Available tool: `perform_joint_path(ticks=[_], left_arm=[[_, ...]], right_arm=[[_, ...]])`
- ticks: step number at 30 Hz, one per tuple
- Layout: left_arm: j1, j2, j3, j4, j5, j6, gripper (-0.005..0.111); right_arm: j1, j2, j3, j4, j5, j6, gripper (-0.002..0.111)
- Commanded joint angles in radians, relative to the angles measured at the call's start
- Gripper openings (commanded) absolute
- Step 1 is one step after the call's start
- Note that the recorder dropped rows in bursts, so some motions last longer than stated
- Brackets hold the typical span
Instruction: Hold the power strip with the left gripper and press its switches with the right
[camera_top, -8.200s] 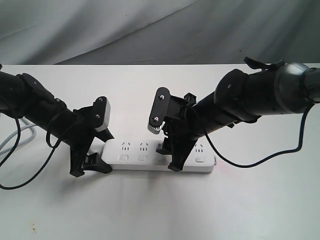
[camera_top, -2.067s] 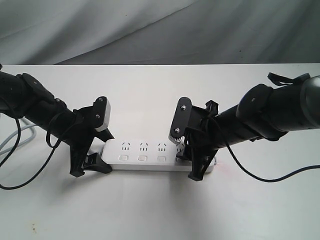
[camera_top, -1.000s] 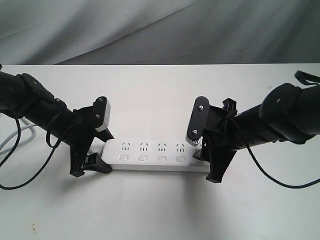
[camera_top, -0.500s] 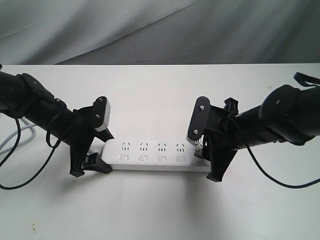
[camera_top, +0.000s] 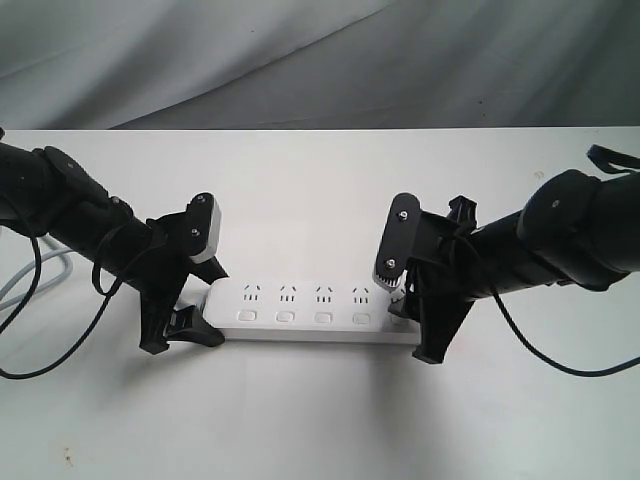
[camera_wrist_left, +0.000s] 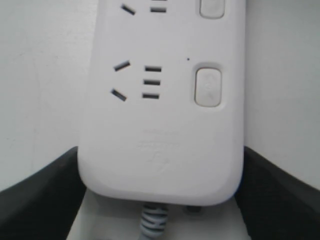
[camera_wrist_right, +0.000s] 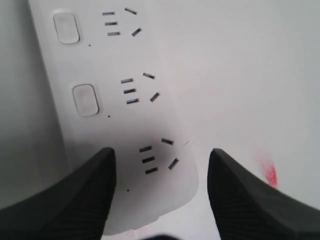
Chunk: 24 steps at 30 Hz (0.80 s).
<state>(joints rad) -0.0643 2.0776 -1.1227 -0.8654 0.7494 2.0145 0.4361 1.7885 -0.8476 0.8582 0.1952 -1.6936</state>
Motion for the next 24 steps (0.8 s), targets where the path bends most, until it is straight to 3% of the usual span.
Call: perform_joint_path(ticks=[1,24], left_arm=[[-0.004,0.004,0.0,0.012,-0.016,0.004,0.055],[-0.004,0.004,0.0,0.012,-0.016,0.004,0.055]], right_arm=[[-0.006,0.029,0.002,0.005,-0.004,-0.006,0.052],[-0.006,0.034,0.054,0.016,-0.002,-0.008,0.052]])
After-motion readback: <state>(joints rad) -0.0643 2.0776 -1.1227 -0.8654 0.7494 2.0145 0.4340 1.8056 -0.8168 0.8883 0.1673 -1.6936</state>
